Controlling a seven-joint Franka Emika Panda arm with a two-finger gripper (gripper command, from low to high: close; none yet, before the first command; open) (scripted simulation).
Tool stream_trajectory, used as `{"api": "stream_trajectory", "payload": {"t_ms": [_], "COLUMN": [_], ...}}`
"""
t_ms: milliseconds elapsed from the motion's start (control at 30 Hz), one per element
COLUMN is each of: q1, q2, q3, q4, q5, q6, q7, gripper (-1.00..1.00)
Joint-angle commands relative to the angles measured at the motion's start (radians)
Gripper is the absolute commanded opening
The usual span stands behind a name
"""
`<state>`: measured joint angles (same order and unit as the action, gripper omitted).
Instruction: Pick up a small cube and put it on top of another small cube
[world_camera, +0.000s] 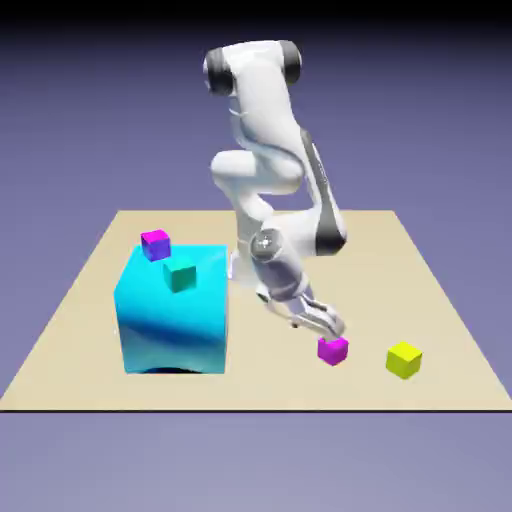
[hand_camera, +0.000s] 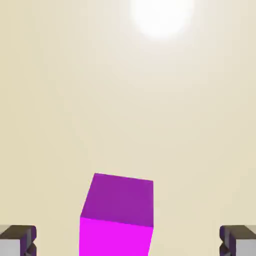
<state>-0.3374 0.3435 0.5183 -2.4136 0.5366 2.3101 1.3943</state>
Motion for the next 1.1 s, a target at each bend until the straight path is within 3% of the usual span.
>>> {"api": "stream_trajectory", "payload": {"t_ms": [0,200,233,467,900,1067], "q1": [-0.006,0.055,0.055,-0.004,-0.116,-0.138], "q2": [0.016,0.177,0.177,0.007,-0.342,-0.426], "q3": [0.009,0.006,0.006,0.006,-0.374,-0.491], "q4": [0.007,-0.002,-0.002,0.046,0.36,0.271], "q5": [0.009,0.029,0.029,-0.058,-0.516,-0.321], "q6": [-0.013,0.166,0.166,-0.049,-0.554,-0.538], "q7": [0.011,-0.016,-0.016,-0.04,-0.106,0.112], "gripper": [0.0,0.0,-1.0,-1.0,-1.0,-1.0]}}
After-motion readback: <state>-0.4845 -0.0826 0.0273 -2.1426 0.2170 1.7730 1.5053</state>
